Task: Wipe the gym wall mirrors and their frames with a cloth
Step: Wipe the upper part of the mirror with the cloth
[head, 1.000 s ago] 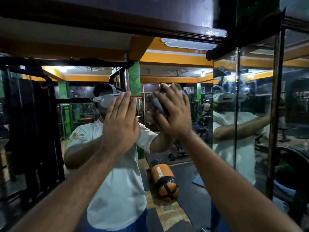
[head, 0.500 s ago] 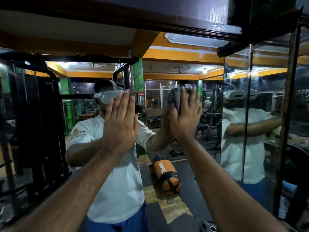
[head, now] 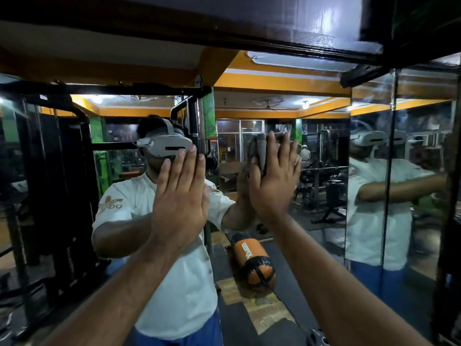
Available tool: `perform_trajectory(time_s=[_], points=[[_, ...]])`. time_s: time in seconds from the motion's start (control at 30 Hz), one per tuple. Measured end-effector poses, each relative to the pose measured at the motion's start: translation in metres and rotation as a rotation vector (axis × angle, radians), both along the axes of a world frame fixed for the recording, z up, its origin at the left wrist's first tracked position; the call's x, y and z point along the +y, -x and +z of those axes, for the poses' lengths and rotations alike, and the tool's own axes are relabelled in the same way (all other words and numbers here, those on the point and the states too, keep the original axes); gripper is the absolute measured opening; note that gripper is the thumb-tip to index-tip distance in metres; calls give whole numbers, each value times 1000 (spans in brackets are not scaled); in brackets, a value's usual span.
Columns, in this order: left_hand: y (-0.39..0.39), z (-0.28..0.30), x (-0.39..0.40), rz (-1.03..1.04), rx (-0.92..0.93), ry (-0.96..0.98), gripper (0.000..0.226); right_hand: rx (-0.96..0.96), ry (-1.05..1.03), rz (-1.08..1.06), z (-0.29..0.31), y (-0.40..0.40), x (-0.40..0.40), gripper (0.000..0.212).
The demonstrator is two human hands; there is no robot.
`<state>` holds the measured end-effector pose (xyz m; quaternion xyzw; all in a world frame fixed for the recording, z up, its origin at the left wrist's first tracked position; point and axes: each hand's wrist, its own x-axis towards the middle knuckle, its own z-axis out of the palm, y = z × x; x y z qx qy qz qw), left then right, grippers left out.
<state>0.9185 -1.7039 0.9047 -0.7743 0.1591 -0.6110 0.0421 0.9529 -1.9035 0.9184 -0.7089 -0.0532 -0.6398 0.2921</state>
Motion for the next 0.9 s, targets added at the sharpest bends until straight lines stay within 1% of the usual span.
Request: perform_trajectory(time_s=[0.03, 0.1, 0.17, 0.2, 0.23, 0.33, 0.37, 0.4, 0.43, 0.5, 0.57, 0.6, 0.63, 0.67, 0.73, 0.77, 0.8, 0.83, 0.9], points=[[0, -1, 0, 5, 5, 0, 60, -15, 46, 6, 3, 2, 14, 69], [-1, 0, 2, 11, 5, -9, 60, -67, 271, 22, -2, 4, 31, 64], [-1, 0, 6, 15, -7, -34, 59, -142, 482, 22, -10, 4, 28, 58], [-1, 1, 7, 10, -14, -42, 59, -170, 511, 9, -9, 2, 21, 56], [-1, 1, 8, 2, -15, -41, 58, -178, 469, -1, -7, -2, 14, 57], [-4, 0, 5, -11, -19, -22, 57, -134, 92, 14, 20, -9, 3, 65], [-4, -1, 4, -6, -23, -19, 58, -118, 12, 8, 26, -9, 9, 66], [-5, -2, 4, -2, -27, -15, 58, -110, -7, 1, 29, -7, 19, 67], [-5, -2, 4, -3, -27, -5, 58, -114, 40, 3, 27, -6, 30, 67], [-3, -1, 3, -25, -13, 13, 59, -161, 279, 26, 12, -3, 44, 64], [0, -2, 4, -69, 6, 41, 58, -244, 535, 32, -1, -3, 41, 56], [1, -4, 7, -90, 2, 63, 58, -276, 589, 25, -1, -4, 34, 54], [2, -8, 10, -102, -11, 87, 58, -282, 558, 23, 3, -7, 27, 53], [2, -12, 14, -99, -28, 108, 58, -256, 441, 27, 8, -10, 22, 55], [1, -19, 23, -65, -61, 129, 58, -181, 118, 40, 23, -14, 12, 61], [1, -22, 26, -48, -70, 129, 58, -167, 18, 39, 28, -14, 12, 62], [1, -23, 28, -40, -71, 126, 58, -164, -20, 33, 29, -13, 15, 63], [1, -23, 27, -42, -69, 125, 58, -165, -11, 29, 28, -11, 22, 64], [4, -22, 25, -52, -65, 134, 58, -163, 122, 43, 18, -5, 43, 63]])
